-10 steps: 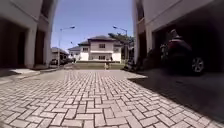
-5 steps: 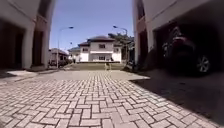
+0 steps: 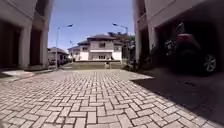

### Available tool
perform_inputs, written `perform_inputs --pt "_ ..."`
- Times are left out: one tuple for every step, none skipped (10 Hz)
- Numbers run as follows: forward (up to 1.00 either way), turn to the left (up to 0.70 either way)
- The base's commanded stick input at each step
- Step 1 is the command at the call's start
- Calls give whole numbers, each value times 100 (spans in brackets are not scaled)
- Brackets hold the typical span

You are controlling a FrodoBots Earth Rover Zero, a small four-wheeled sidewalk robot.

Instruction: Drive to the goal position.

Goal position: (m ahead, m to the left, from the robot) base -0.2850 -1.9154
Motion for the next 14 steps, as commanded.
perform_inputs --pt "50 0" --pt "50 0" --pt "50 0" --pt "50 0" --pt "50 0" --pt "50 0" --pt "50 0" --pt "50 0" --pt "50 0" --pt "50 0" --pt "50 0" --pt "50 0" --pt "50 0" --pt "50 0"
